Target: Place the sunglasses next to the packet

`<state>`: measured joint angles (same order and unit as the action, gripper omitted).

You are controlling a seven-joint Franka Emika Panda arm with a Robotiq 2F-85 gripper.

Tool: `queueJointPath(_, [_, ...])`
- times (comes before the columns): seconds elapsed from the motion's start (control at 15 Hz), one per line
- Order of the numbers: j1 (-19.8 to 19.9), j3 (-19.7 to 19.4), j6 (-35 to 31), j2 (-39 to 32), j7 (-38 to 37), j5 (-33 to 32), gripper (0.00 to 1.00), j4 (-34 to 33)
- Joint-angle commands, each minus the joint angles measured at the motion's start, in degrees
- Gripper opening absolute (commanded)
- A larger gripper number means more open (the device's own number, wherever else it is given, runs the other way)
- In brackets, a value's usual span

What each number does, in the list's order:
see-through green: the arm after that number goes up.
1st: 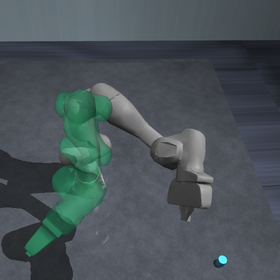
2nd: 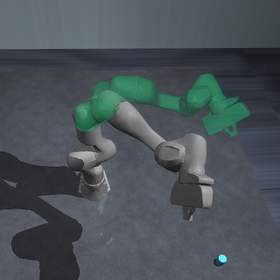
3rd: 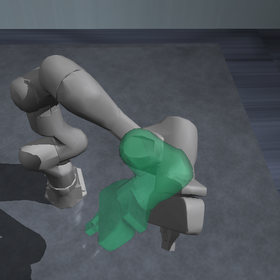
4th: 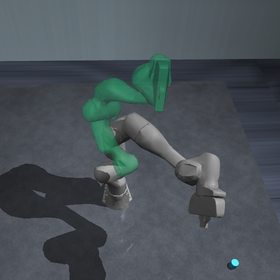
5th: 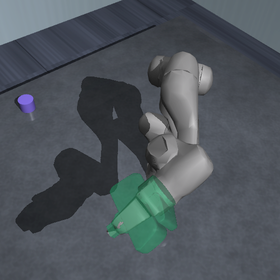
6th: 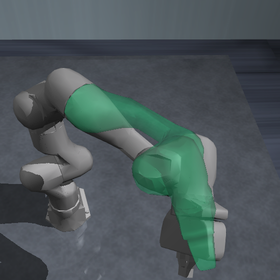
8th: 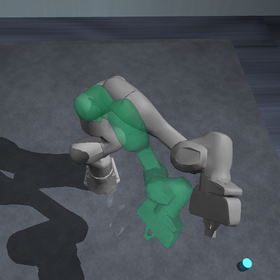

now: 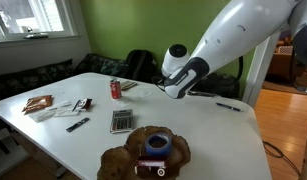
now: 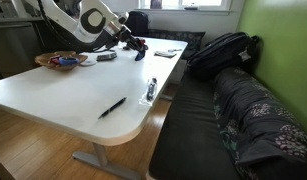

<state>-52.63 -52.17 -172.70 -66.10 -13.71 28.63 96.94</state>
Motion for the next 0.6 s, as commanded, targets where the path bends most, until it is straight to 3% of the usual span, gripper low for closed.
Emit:
queueJointPath(0.0, [1.04,-0.4,1.87,0.62,-7.43,-7.02,0.04,-0.22])
queueJointPath(0.07, [1.07,-1.22,2.6,-0.12,-8.86,-8.22,0.15,-0.75])
queueJointPath(0.13, [1.38,-1.04,2.29,-0.07,-9.78,-9.62,0.15,-0.84])
queueJointPath(0.2, [1.59,-0.78,2.21,0.14,-10.12,-10.38,0.04,-0.87])
queueJointPath(0.53, [5.57,-1.52,9.74,2.16,-15.44,-14.24,0.04,-3.7])
